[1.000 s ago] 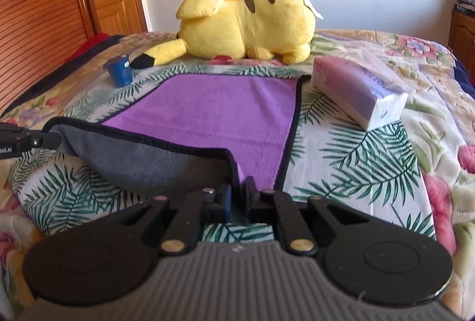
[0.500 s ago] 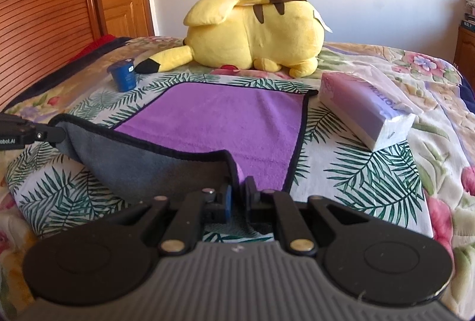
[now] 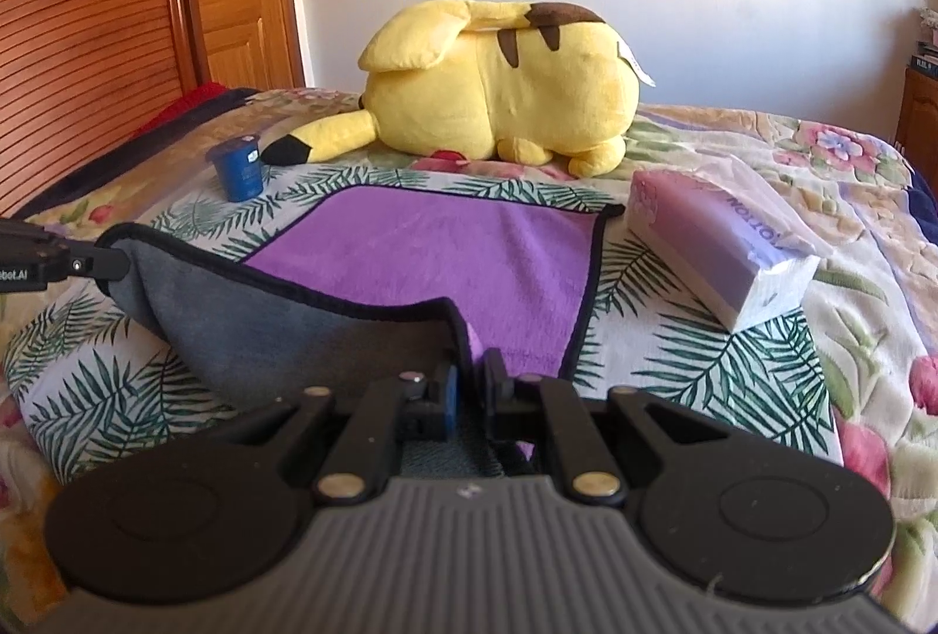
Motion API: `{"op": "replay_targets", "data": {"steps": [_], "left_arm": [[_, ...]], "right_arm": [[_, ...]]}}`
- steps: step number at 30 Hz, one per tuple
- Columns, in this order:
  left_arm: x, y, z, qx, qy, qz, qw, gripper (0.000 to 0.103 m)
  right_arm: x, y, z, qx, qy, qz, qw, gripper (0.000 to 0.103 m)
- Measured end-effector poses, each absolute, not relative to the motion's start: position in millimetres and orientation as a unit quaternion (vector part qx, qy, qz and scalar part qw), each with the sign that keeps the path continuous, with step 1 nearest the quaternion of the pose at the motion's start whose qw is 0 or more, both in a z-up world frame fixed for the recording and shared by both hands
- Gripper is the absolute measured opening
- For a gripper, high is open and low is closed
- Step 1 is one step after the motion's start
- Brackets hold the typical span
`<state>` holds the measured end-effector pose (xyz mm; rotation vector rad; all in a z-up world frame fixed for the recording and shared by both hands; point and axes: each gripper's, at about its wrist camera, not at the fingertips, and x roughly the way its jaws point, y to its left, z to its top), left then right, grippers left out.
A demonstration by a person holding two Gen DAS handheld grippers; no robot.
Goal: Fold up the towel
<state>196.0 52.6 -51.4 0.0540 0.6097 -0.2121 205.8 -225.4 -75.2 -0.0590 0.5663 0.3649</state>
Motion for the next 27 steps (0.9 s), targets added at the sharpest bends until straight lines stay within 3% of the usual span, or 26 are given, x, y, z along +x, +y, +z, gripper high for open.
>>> {"op": "replay_targets", "data": {"steps": [27], "left_arm": [[223.3, 43.8, -37.8, 0.063, 0.284, -0.105, 0.951, 0.0]], "right_arm": [[231.1, -221.2, -68.4, -0.051, 0.247, 0.185, 0.95, 0.01]]}}
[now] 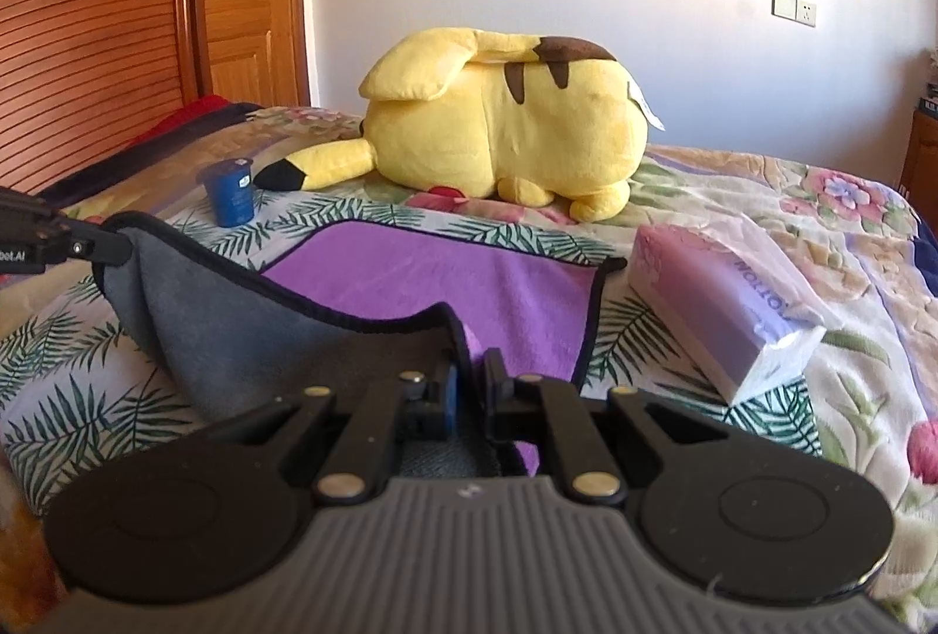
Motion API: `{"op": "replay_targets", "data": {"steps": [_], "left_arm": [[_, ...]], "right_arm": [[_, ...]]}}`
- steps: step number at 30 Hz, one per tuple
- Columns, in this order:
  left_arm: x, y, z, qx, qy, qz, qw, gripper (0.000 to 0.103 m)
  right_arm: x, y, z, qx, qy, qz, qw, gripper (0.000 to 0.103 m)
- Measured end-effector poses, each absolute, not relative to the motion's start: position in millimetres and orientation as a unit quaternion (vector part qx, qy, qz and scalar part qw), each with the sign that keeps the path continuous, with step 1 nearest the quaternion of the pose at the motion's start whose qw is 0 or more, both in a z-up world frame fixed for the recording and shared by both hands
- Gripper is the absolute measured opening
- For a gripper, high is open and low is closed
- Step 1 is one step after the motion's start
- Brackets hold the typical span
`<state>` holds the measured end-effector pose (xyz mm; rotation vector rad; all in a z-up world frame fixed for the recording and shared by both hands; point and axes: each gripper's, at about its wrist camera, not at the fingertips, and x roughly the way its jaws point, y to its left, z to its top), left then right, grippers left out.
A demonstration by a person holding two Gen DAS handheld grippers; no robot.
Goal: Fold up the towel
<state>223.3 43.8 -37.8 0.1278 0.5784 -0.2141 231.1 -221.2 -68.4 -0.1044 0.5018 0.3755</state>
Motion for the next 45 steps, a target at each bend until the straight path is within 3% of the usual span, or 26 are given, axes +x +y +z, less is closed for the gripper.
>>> {"op": "replay_targets", "data": {"steps": [16, 21, 22, 28, 30, 31, 32, 34, 40, 42, 44, 45], "left_arm": [[247.1, 46.9, -36.0, 0.068, 0.28, -0.108, 0.952, 0.0], [258.7, 42.8, -32.4, 0.07, 0.27, -0.117, 0.953, 0.0], [260.8, 42.2, -32.4, 0.069, 0.271, -0.12, 0.953, 0.0], [262.0, 41.1, -35.3, 0.068, 0.27, -0.126, 0.952, 0.0], [261.7, 41.8, -34.2, 0.067, 0.268, -0.126, 0.953, 0.0], [261.5, 41.6, -33.7, 0.068, 0.267, -0.126, 0.953, 0.0], [260.8, 41.7, -33.3, 0.068, 0.266, -0.126, 0.953, 0.0], [259.9, 41.7, -32.9, 0.066, 0.266, -0.127, 0.953, 0.0], [256.9, 37.8, -35.0, 0.074, 0.265, -0.131, 0.952, 0.0], [256.0, 36.9, -35.7, 0.077, 0.265, -0.132, 0.952, 0.0], [255.7, 37.4, -35.9, 0.076, 0.265, -0.133, 0.952, 0.0], [255.9, 37.0, -35.9, 0.076, 0.265, -0.132, 0.952, 0.0]], "right_arm": [[243.0, -230.3, -64.6, -0.047, 0.234, 0.182, 0.954, 0.009], [247.6, -232.4, -61.3, -0.049, 0.228, 0.176, 0.956, 0.007], [248.7, -233.1, -60.4, -0.049, 0.227, 0.177, 0.957, 0.002], [258.5, -241.9, -71.8, -0.028, 0.25, 0.169, 0.953, 0.003], [260.6, -243.4, -77.2, -0.028, 0.255, 0.161, 0.953, 0.008], [261.8, -243.7, -79.6, -0.028, 0.258, 0.157, 0.953, 0.02], [262.5, -243.9, -81.7, -0.027, 0.262, 0.155, 0.952, 0.043], [264.1, -244.0, -86.2, -0.022, 0.272, 0.16, 0.949, 0.059], [272.4, -243.6, -102.5, -0.012, 0.315, 0.152, 0.937, 0.058], [275.2, -244.0, -108.2, -0.002, 0.332, 0.155, 0.93, 0.053], [275.4, -242.8, -111.8, 0.0, 0.342, 0.162, 0.926, 0.019], [274.6, -242.0, -112.9, -0.003, 0.344, 0.164, 0.925, 0.015]]}}
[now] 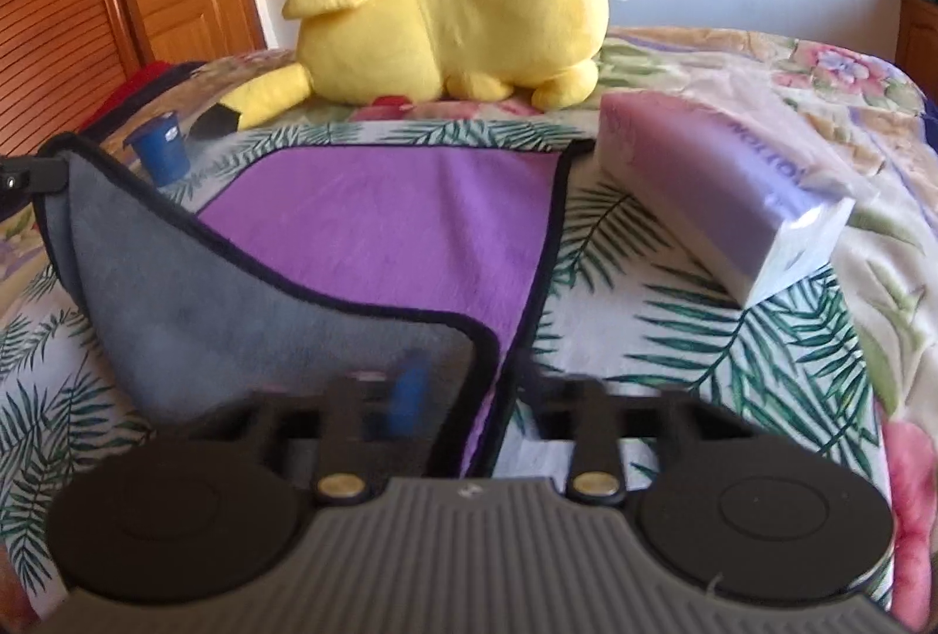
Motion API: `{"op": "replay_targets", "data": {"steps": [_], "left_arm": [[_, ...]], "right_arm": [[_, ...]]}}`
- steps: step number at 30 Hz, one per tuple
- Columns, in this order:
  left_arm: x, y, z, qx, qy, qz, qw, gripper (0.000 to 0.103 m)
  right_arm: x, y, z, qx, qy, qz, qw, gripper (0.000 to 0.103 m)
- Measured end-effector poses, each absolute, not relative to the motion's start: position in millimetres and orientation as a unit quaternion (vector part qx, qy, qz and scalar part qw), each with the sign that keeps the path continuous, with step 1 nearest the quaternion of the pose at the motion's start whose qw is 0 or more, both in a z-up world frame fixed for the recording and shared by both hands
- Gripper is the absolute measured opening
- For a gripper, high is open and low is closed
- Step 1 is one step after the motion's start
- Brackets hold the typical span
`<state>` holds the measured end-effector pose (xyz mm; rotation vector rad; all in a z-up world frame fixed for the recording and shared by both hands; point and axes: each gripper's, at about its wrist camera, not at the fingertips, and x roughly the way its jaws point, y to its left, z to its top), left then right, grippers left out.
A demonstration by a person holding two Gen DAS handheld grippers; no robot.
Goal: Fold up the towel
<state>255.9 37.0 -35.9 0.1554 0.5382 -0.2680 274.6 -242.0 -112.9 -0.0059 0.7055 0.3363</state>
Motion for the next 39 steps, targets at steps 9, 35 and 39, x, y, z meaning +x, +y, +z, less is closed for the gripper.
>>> {"op": "replay_targets", "data": {"steps": [9, 35, 39], "left_arm": [[262.4, 41.8, -35.1, 0.07, 0.261, -0.123, 0.955, 0.0], [351.1, 39.6, -33.7, 0.092, 0.249, -0.088, 0.96, 0.0], [365.6, 39.2, -39.5, 0.097, 0.247, -0.083, 0.961, 0.0]], "right_arm": [[265.8, -240.0, -88.9, -0.023, 0.284, 0.167, 0.944, 0.003], [327.5, -239.3, -65.4, -0.056, 0.183, 0.146, 0.971, 0.003], [340.6, -238.1, -69.1, -0.058, 0.178, 0.144, 0.972, 0.003]]}}
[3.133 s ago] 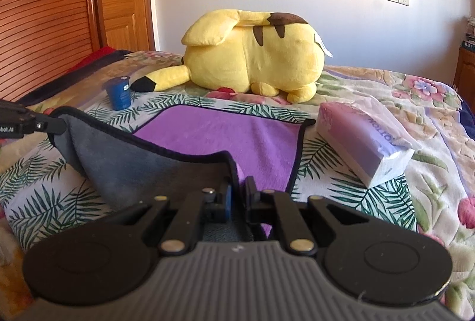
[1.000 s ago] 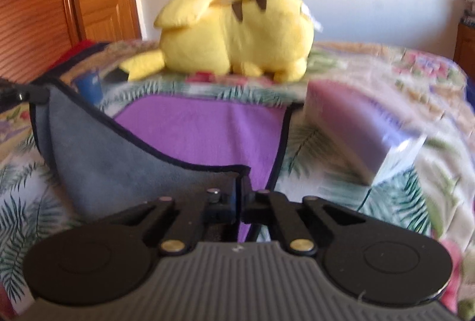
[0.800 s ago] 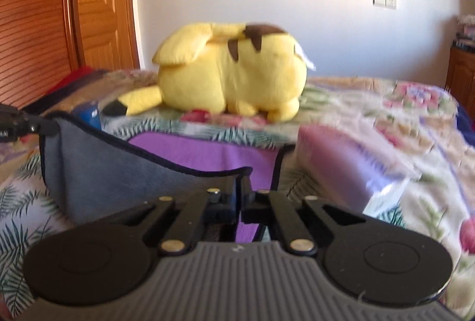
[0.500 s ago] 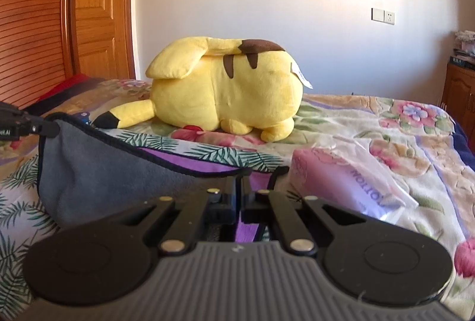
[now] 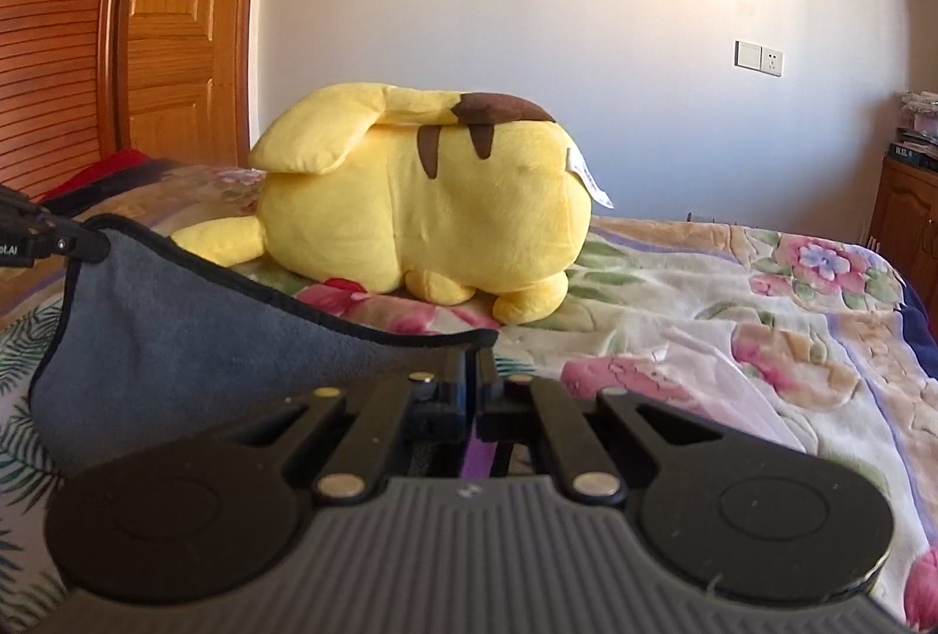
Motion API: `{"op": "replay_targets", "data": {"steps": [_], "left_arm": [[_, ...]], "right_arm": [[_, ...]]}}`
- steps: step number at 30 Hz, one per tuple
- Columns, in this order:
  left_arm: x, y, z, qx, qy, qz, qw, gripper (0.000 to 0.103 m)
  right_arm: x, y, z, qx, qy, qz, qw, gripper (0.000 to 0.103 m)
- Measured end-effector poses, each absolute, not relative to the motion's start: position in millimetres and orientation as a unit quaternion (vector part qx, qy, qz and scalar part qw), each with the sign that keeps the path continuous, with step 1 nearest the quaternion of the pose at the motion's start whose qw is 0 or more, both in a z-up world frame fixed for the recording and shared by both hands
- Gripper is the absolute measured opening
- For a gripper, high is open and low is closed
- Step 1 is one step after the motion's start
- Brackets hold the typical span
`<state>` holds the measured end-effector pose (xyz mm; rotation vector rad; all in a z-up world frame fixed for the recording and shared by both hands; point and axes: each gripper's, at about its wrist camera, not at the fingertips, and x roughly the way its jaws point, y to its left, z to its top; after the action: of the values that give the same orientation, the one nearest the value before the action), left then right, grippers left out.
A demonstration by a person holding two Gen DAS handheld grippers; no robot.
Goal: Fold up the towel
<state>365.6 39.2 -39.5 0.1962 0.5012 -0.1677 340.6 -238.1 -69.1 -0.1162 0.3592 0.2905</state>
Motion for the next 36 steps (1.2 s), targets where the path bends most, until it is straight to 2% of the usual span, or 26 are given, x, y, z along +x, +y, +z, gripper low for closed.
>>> {"op": "replay_targets", "data": {"steps": [11, 18, 19, 20, 22, 23, 24, 26, 30, 36], "left_arm": [[417.2, 52.7, -76.1, 0.069, 0.275, -0.072, 0.956, 0.0], [430.3, 51.9, -100.1, 0.088, 0.299, -0.066, 0.948, 0.0], [429.0, 51.5, -99.9, 0.089, 0.299, -0.063, 0.948, 0.004], [427.0, 51.1, -98.6, 0.088, 0.296, -0.063, 0.949, 0.011], [422.5, 51.3, -94.2, 0.079, 0.291, -0.065, 0.951, 0.032], [419.7, 50.5, -91.5, 0.076, 0.292, -0.065, 0.951, 0.033], [415.7, 49.6, -88.0, 0.072, 0.291, -0.066, 0.952, 0.033], [406.3, 46.6, -80.1, 0.066, 0.292, -0.072, 0.951, 0.034], [383.1, 37.9, -61.5, 0.065, 0.287, -0.081, 0.952, 0.043], [345.6, 27.3, -29.8, 0.069, 0.282, -0.086, 0.953, 0.043]], "right_arm": [[384.3, -235.1, -100.6, -0.047, 0.202, 0.133, 0.969, 0.003], [400.5, -235.1, -120.2, -0.055, 0.234, 0.123, 0.963, 0.004], [400.1, -236.3, -119.4, -0.048, 0.232, 0.121, 0.964, 0.005], [399.4, -237.5, -118.4, -0.041, 0.231, 0.122, 0.964, 0.01], [398.0, -237.4, -115.2, -0.041, 0.239, 0.122, 0.962, 0.021], [397.3, -237.6, -113.0, -0.039, 0.242, 0.123, 0.962, 0.033], [394.8, -238.2, -109.7, -0.037, 0.243, 0.127, 0.961, 0.036], [388.6, -238.0, -102.6, -0.038, 0.244, 0.132, 0.96, 0.037], [369.2, -237.4, -80.3, -0.043, 0.244, 0.141, 0.958, 0.037], [336.6, -244.1, -39.4, -0.024, 0.236, 0.141, 0.961, 0.037]]}}
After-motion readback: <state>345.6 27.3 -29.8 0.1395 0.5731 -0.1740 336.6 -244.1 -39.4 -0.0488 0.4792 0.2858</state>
